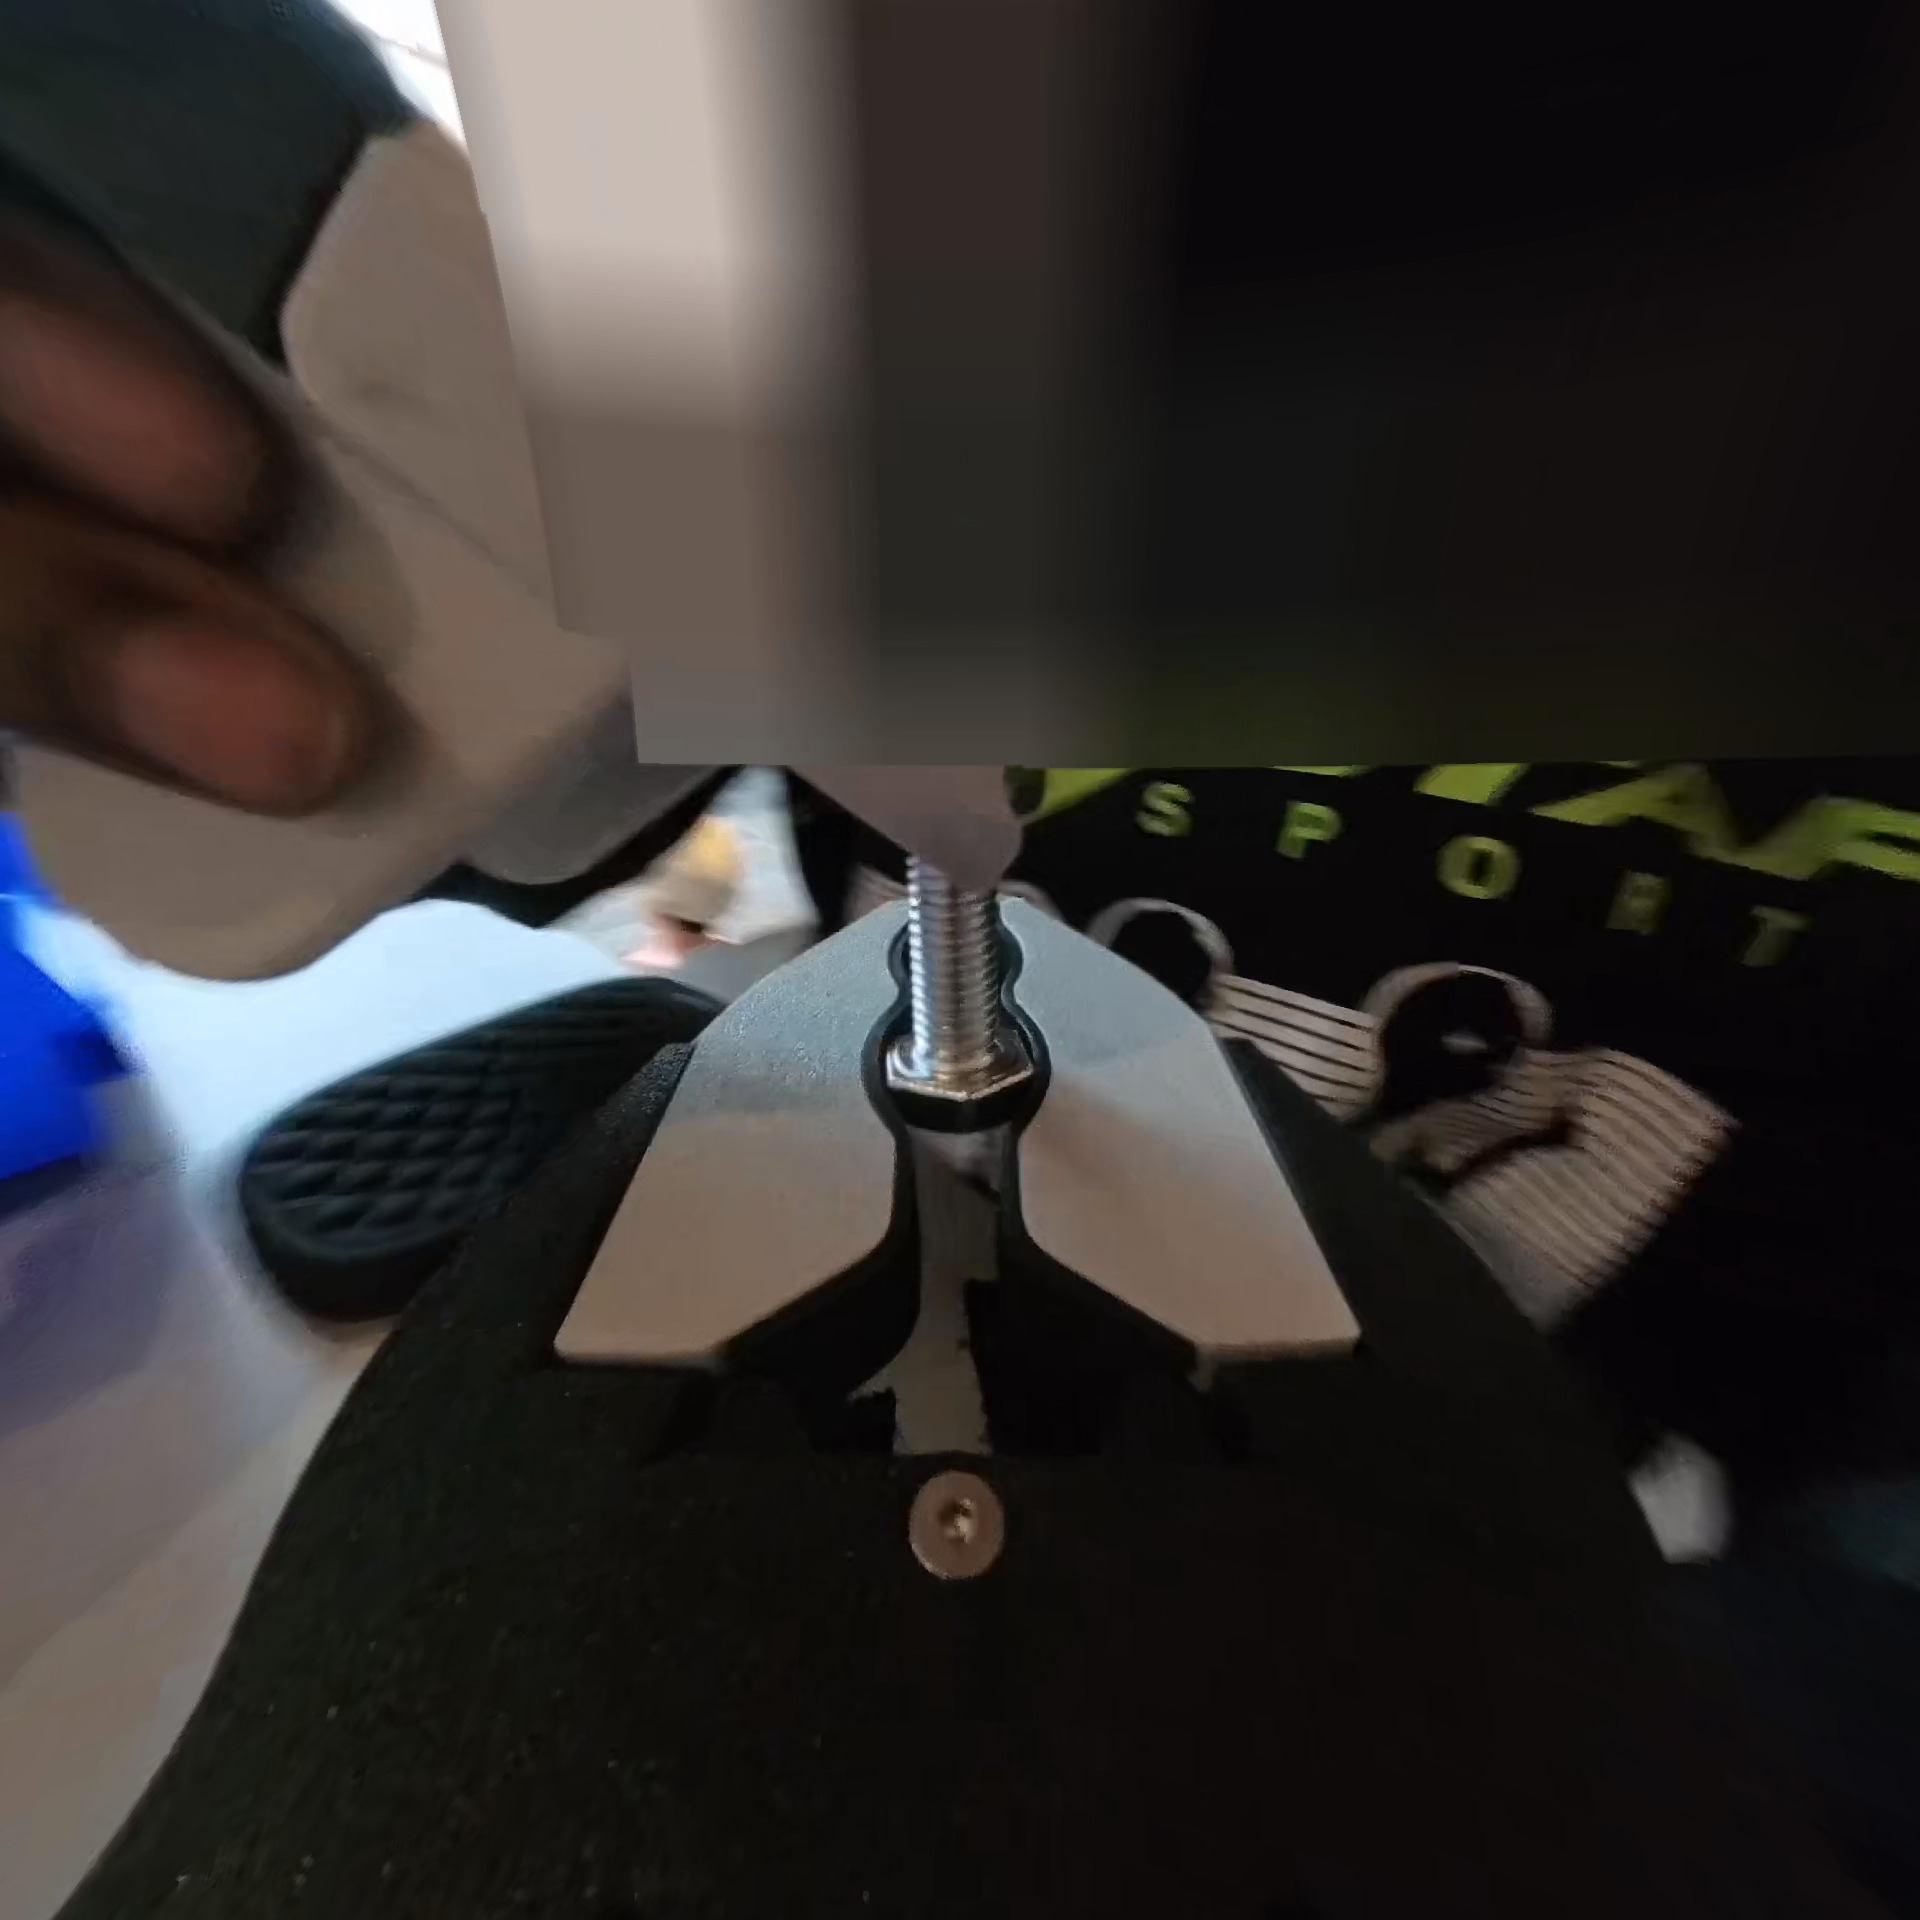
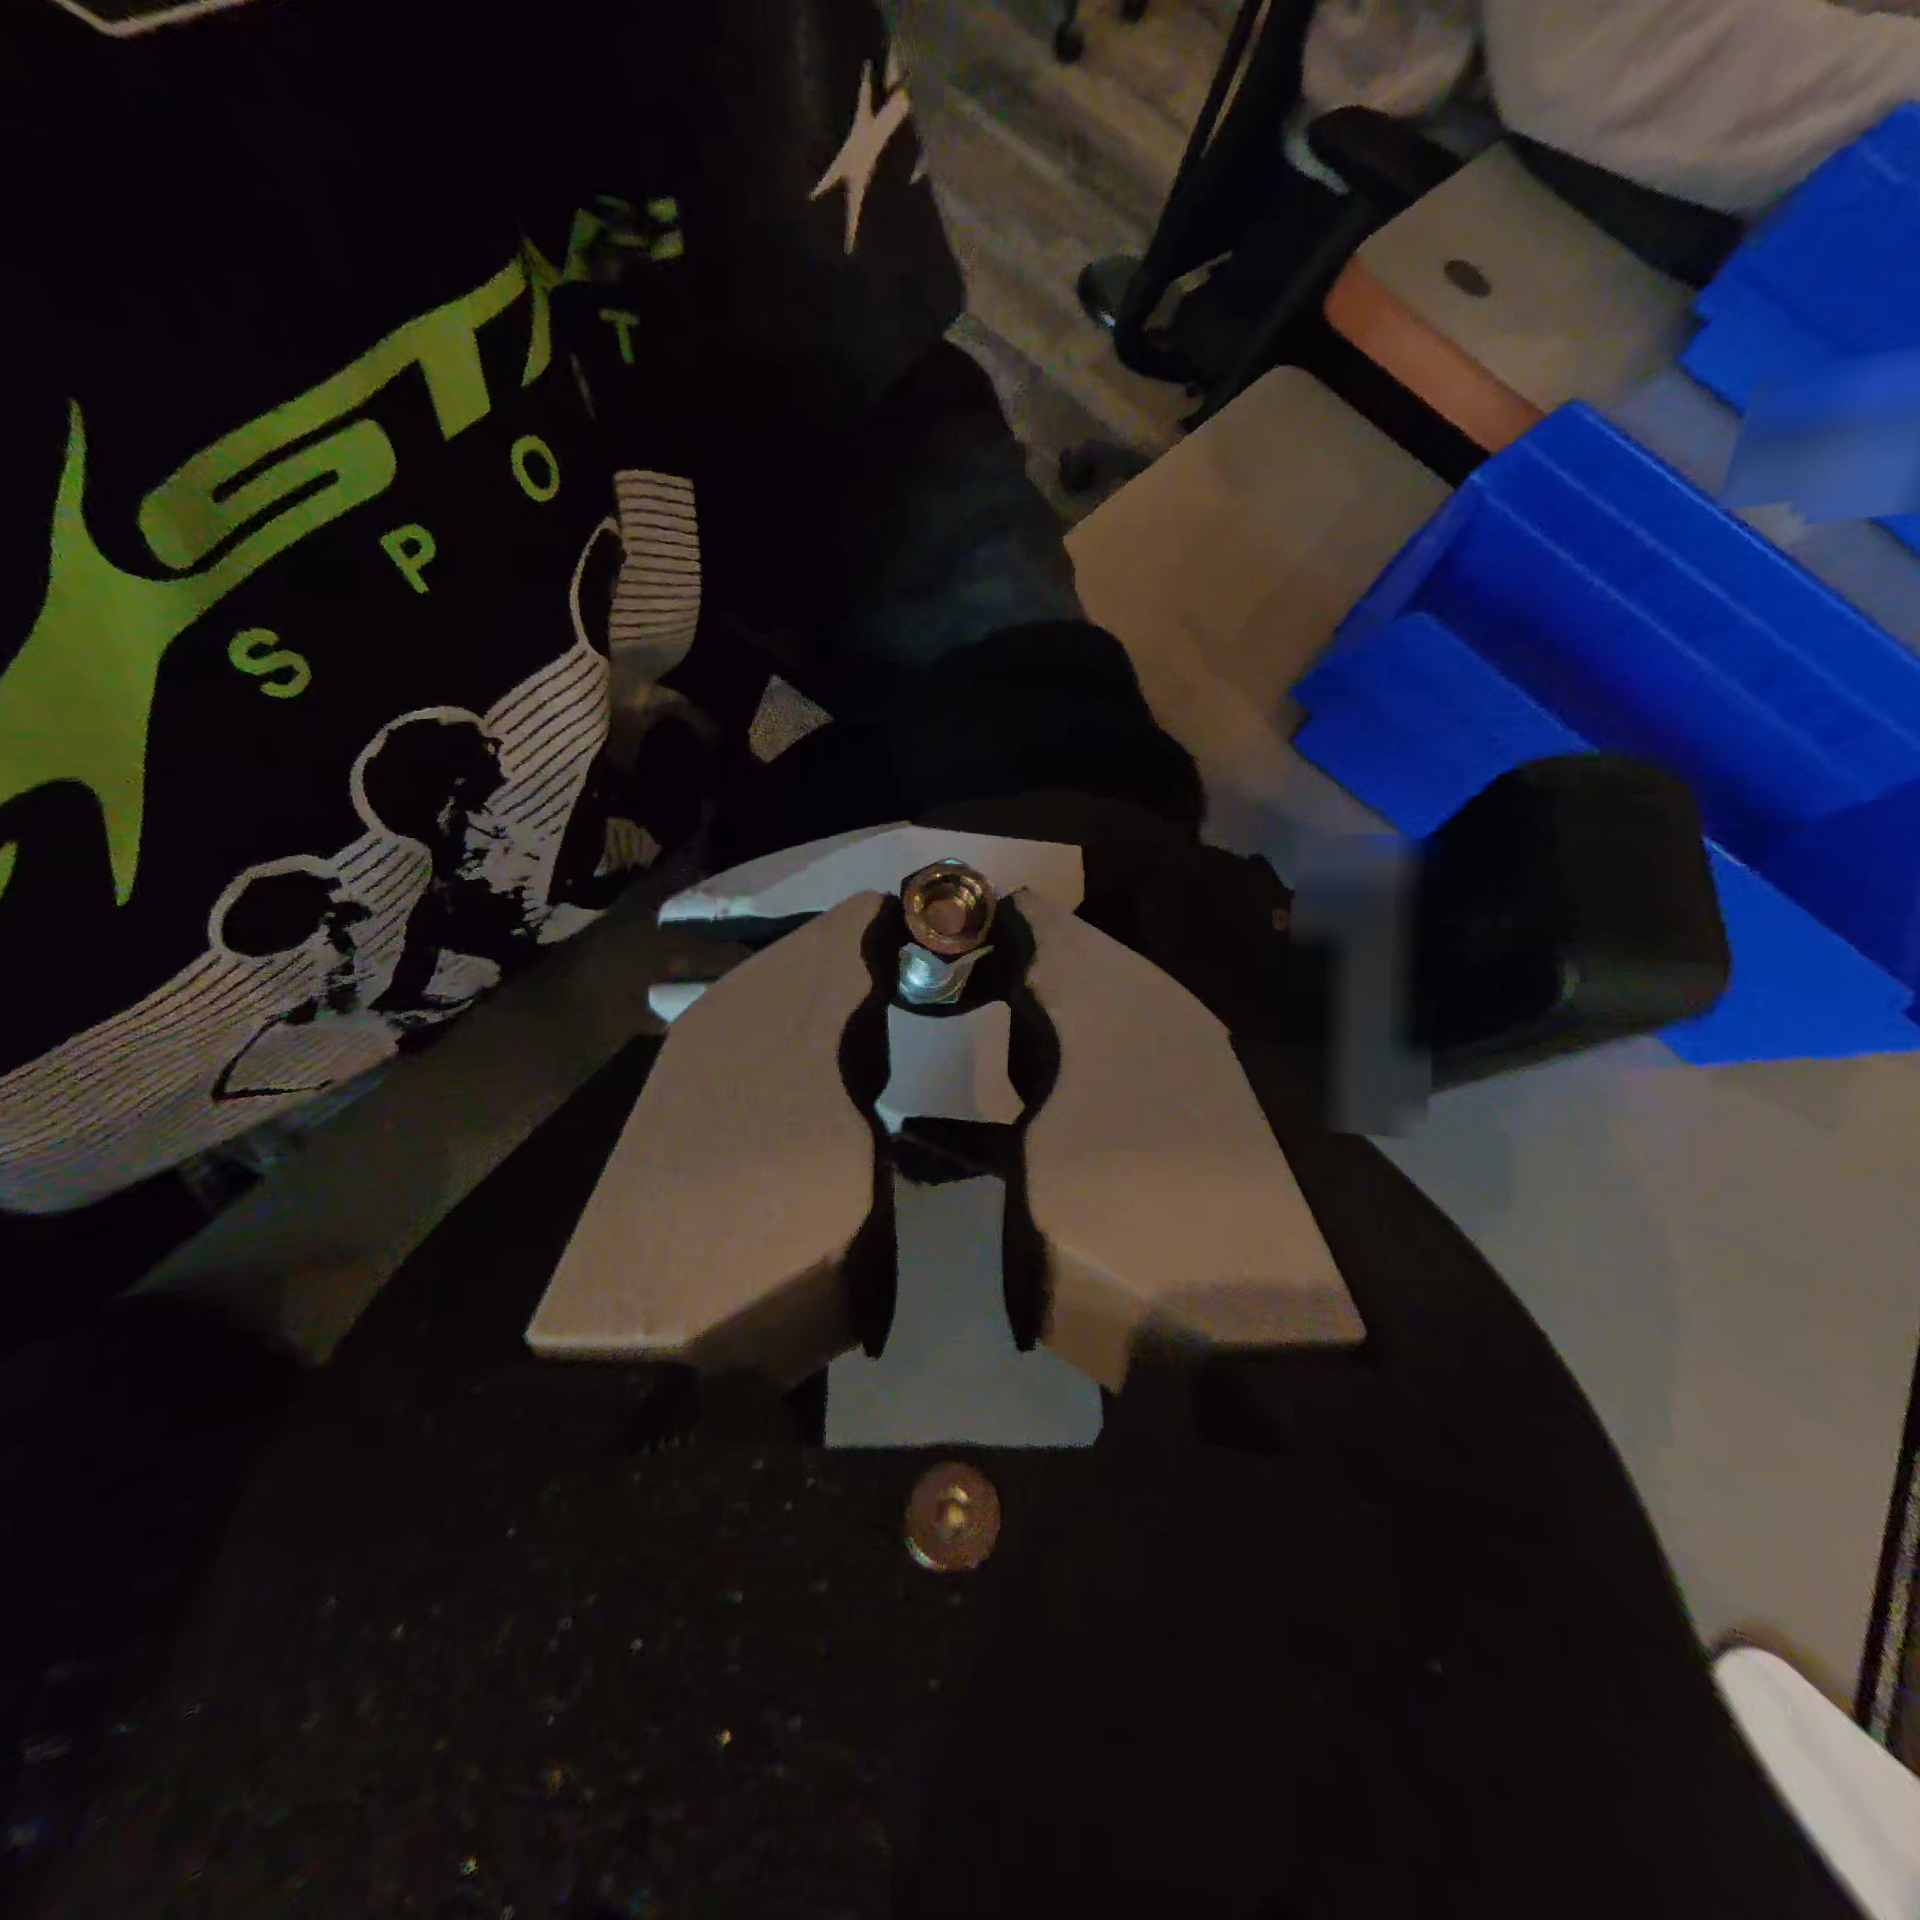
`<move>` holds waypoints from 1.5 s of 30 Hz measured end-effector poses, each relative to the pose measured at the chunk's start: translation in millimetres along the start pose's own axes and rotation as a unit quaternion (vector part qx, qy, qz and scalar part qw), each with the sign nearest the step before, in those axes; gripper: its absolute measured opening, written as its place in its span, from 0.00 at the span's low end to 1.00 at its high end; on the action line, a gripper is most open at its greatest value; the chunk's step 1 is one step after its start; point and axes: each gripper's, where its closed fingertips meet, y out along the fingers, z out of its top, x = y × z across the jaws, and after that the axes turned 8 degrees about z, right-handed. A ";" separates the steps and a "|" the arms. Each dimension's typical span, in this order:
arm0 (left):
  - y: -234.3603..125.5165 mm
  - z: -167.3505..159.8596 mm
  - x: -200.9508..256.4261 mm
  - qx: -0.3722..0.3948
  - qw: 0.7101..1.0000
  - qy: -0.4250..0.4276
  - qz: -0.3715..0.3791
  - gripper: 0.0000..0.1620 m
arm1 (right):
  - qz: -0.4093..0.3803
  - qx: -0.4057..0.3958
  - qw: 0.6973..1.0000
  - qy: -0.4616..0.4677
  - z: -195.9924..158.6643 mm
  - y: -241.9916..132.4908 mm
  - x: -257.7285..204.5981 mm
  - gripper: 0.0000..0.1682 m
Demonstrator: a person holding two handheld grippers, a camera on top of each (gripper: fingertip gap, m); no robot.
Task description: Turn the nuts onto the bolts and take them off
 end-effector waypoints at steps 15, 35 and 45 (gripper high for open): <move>-99.9 13.0 -90.3 0.038 0.845 0.076 0.528 0.07 | -0.299 0.207 0.902 0.234 -31.9 -42.5 67.4 0.23; -109.3 -6.6 -102.8 -0.021 0.809 0.083 0.582 0.06 | -0.428 0.175 0.829 0.314 -50.6 -32.8 76.0 0.15; -105.2 -2.7 -98.5 -0.006 0.821 0.090 0.564 0.07 | -0.399 0.206 0.847 0.286 -39.9 -40.0 68.6 0.08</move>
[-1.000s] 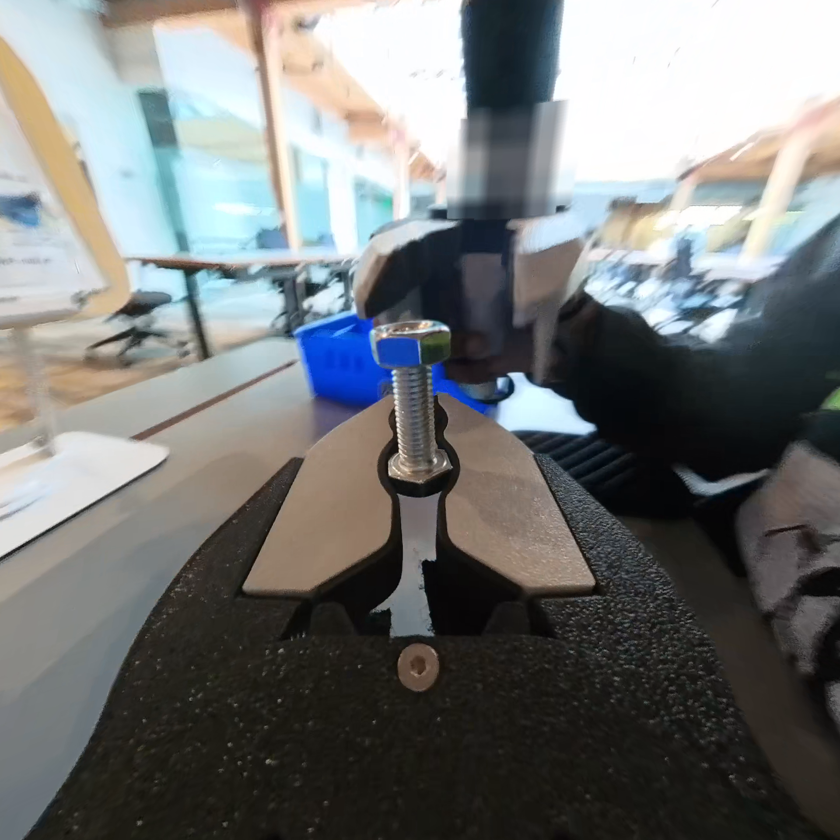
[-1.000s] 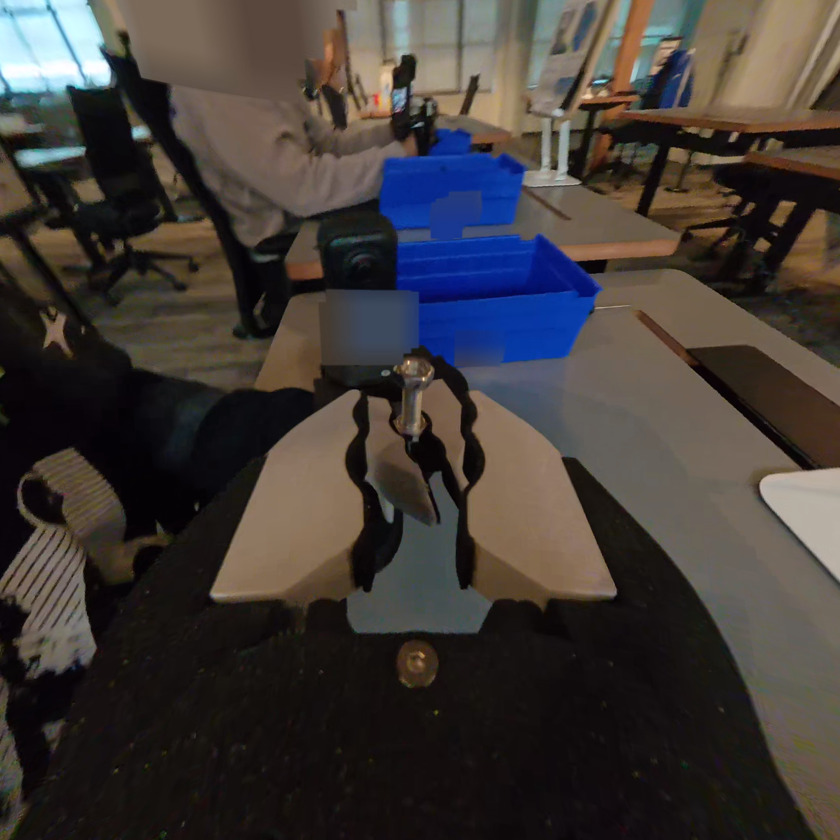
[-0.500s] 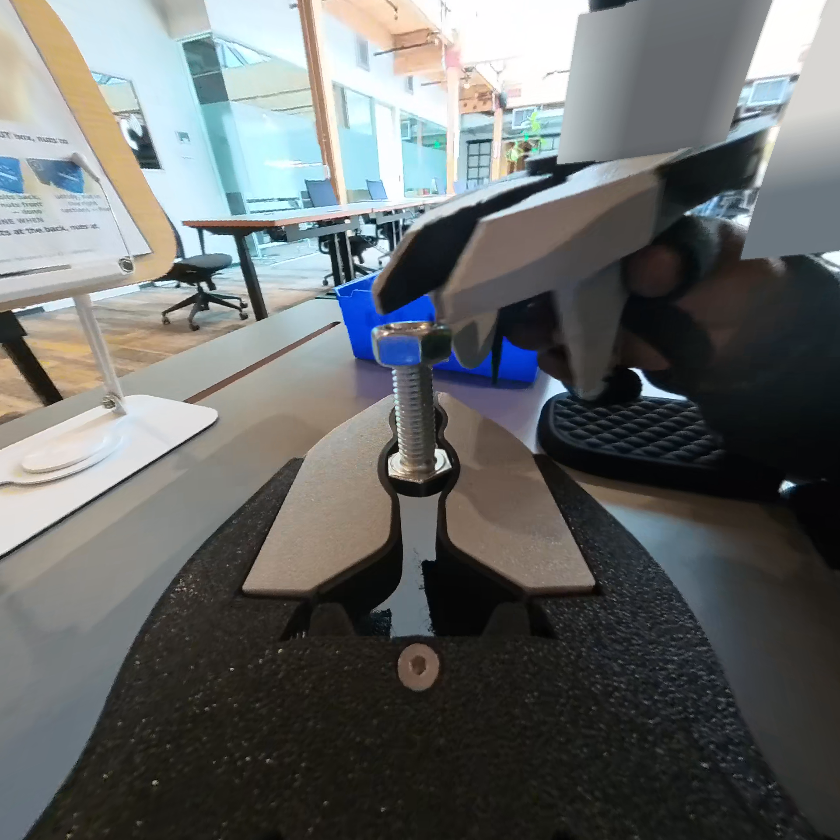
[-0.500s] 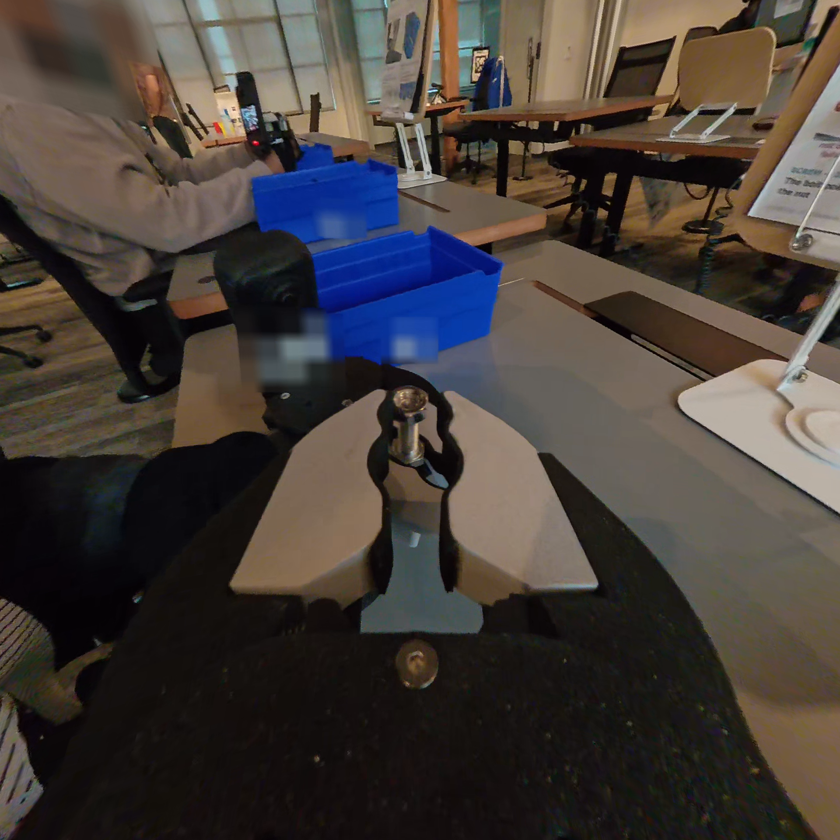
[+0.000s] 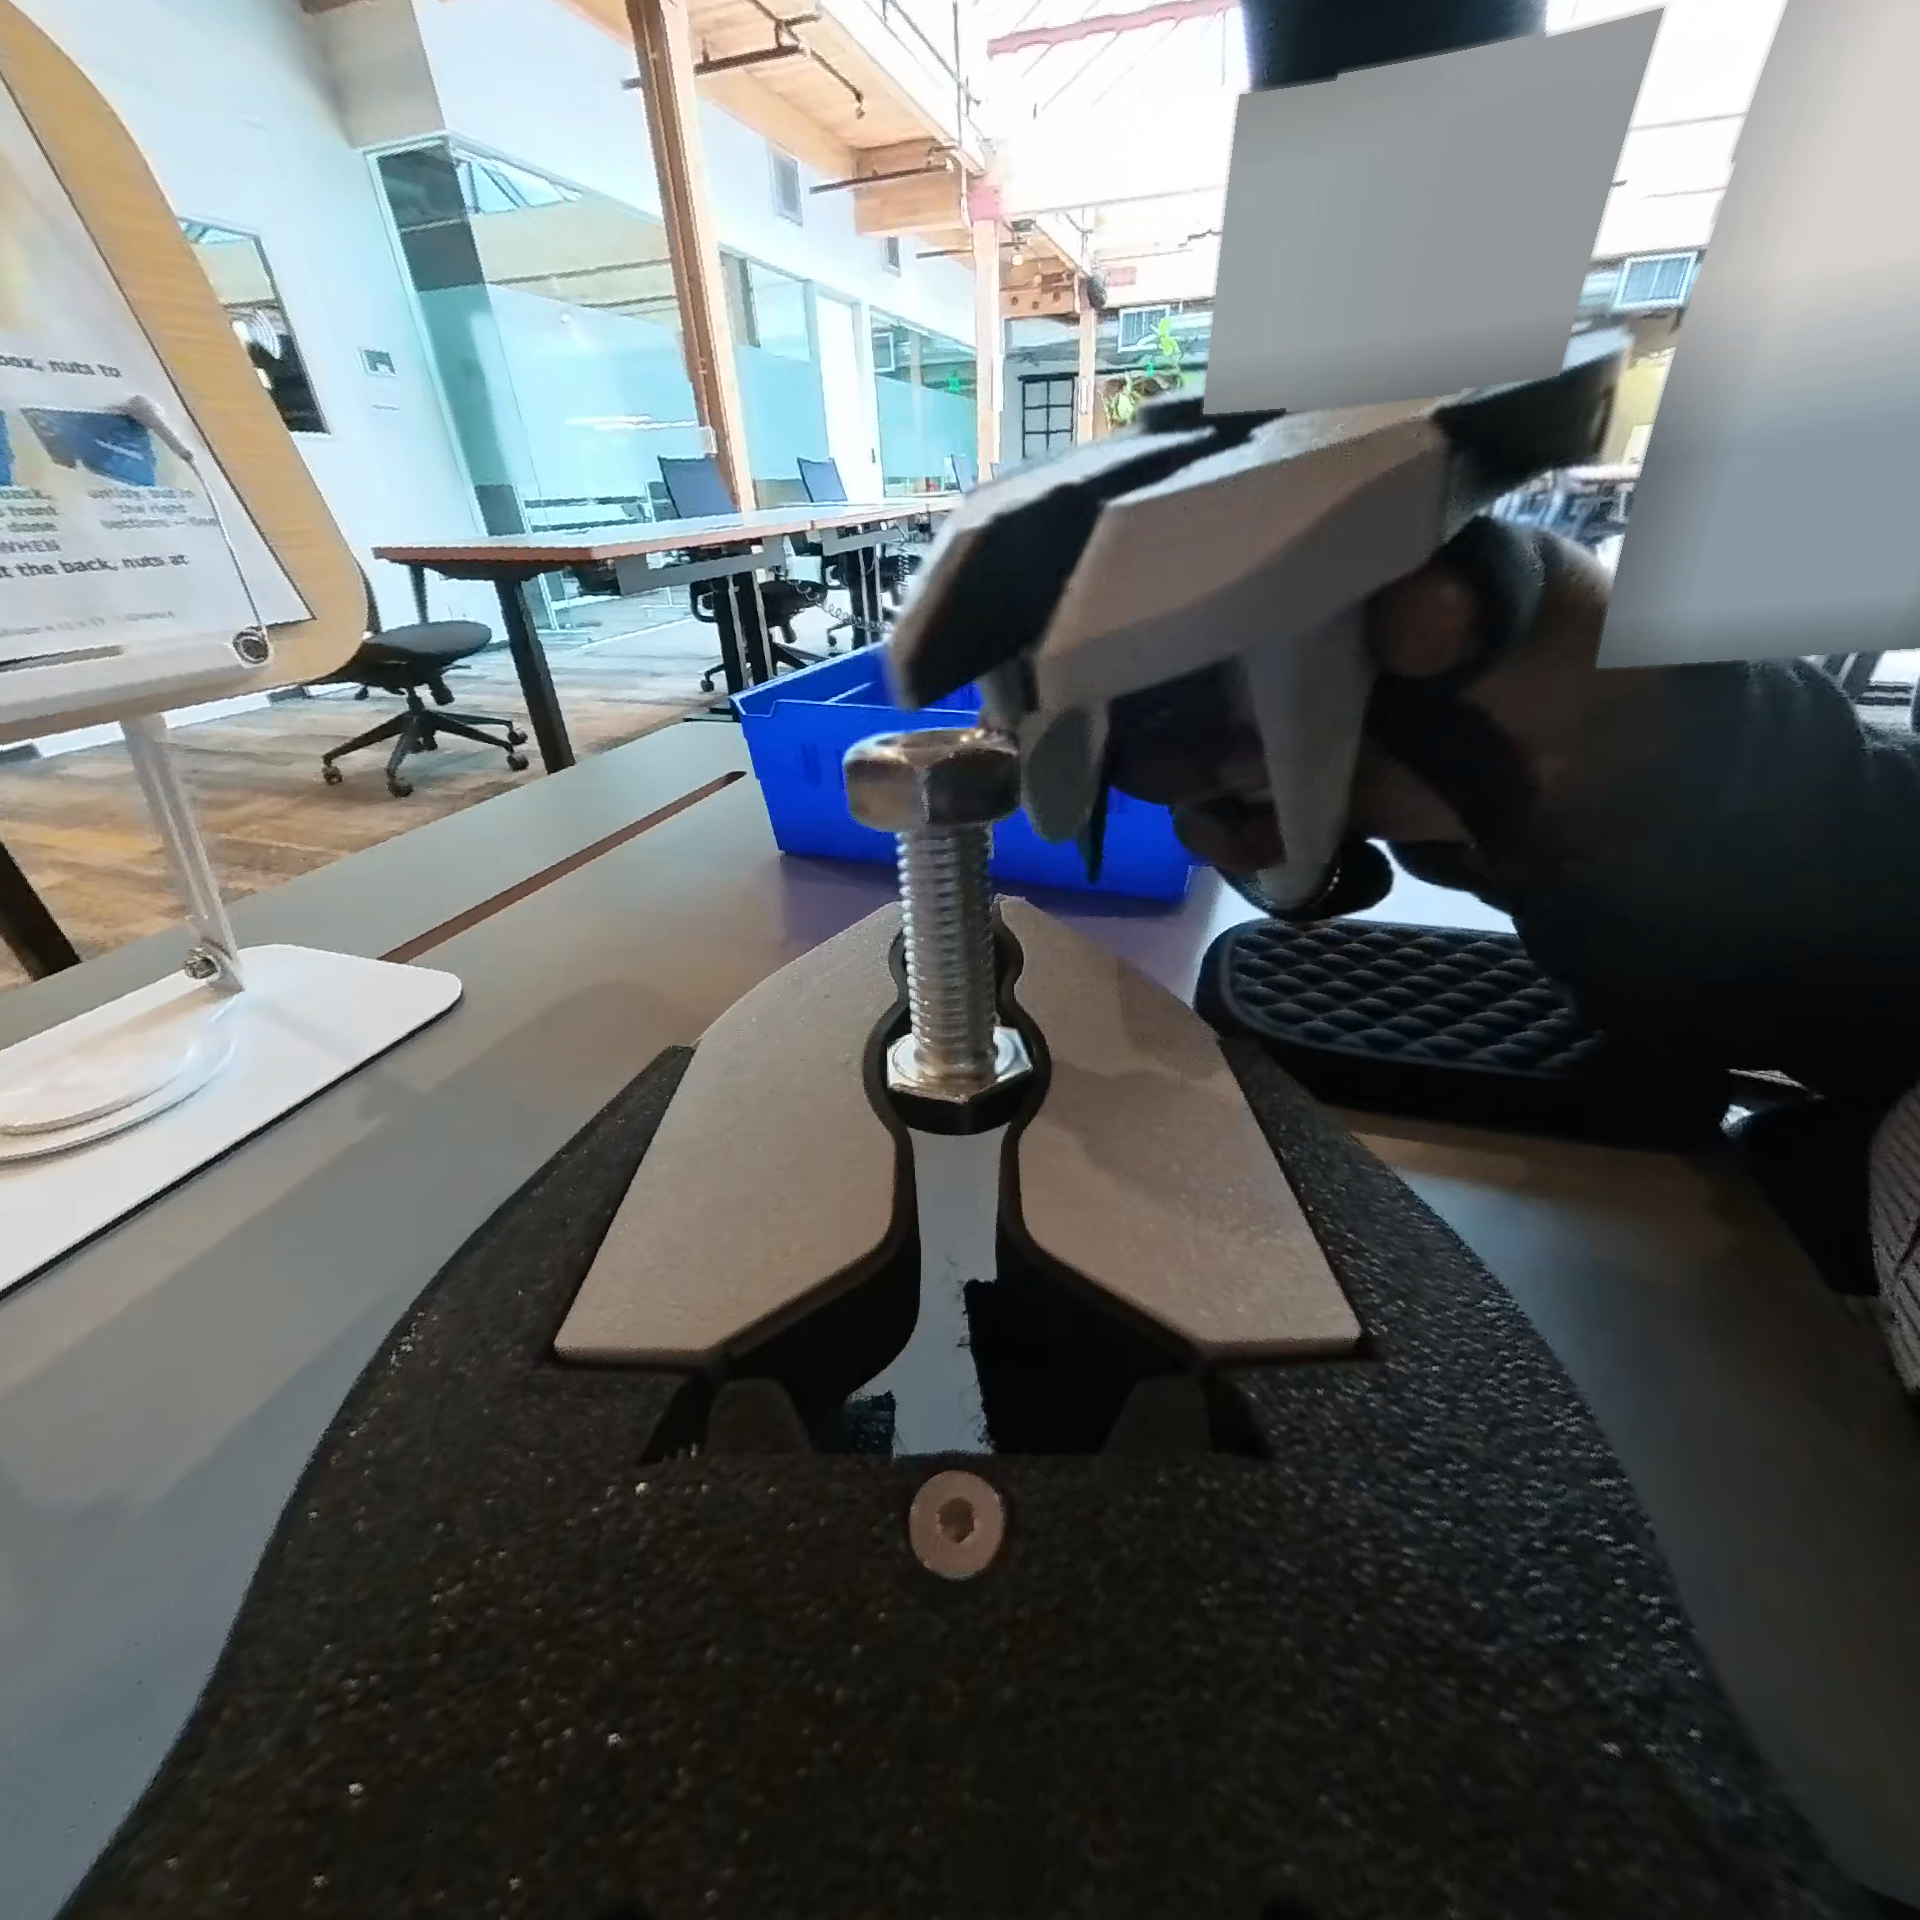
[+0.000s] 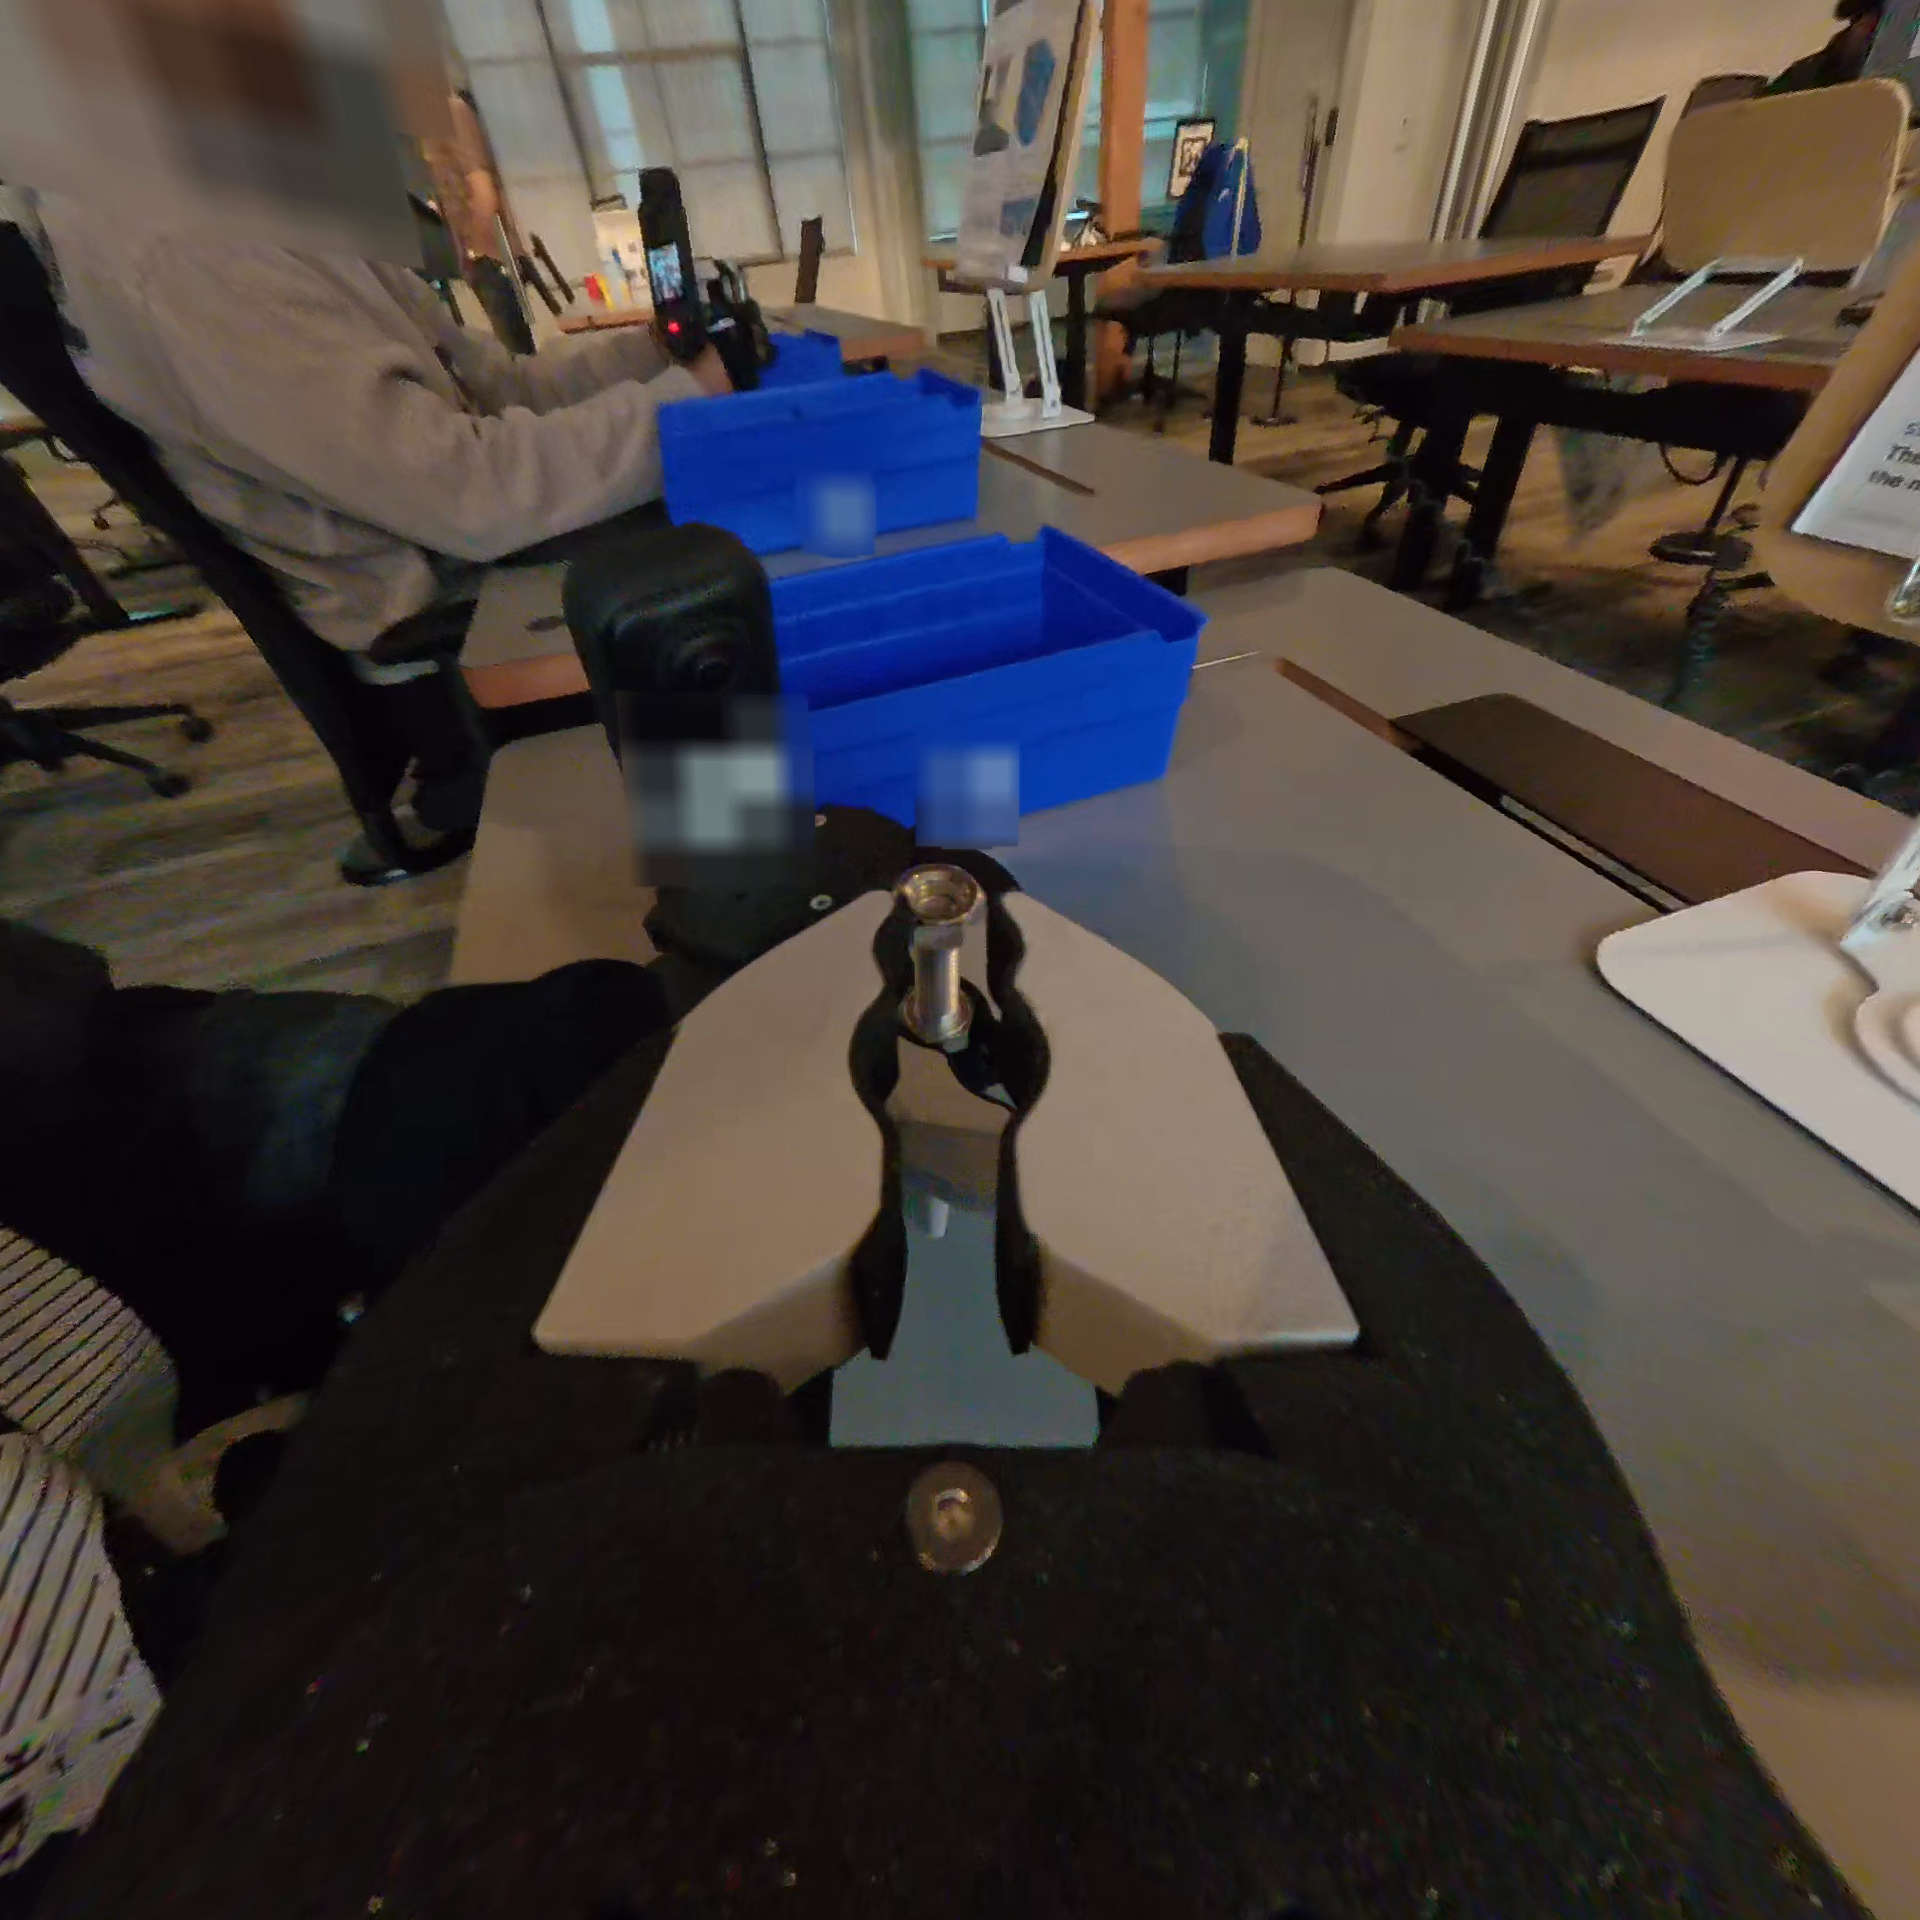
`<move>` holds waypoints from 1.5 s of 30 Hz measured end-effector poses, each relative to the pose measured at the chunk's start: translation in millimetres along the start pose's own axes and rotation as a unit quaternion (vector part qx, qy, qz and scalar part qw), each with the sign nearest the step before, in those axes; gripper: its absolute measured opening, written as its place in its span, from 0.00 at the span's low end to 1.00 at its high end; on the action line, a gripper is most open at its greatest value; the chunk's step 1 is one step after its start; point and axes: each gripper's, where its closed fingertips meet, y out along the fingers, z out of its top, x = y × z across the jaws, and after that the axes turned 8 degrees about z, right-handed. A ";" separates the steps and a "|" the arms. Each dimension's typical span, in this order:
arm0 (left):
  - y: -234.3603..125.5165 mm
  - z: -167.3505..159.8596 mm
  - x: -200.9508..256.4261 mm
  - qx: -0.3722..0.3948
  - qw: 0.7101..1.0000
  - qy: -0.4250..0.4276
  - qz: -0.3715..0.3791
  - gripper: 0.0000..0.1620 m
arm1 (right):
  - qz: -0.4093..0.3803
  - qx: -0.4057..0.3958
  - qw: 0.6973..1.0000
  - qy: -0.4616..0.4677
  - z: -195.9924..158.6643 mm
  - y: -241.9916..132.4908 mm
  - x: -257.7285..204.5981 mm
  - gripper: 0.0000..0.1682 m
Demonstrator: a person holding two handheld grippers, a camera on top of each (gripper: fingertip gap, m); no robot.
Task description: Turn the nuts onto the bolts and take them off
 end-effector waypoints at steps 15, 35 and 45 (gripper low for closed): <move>-3.1 2.5 4.5 0.006 1.000 -0.005 -0.019 0.07 | 0.004 -0.011 1.000 -0.002 -3.0 -3.1 2.4 0.13; -2.2 0.6 8.7 -0.003 1.000 0.003 -0.023 0.07 | 0.016 -0.060 0.998 -0.020 -11.5 11.1 -4.4 0.12; -3.2 -2.5 23.4 -0.011 0.997 -0.004 -0.075 0.07 | 0.043 -0.045 0.997 -0.047 4.2 -6.4 -6.2 0.10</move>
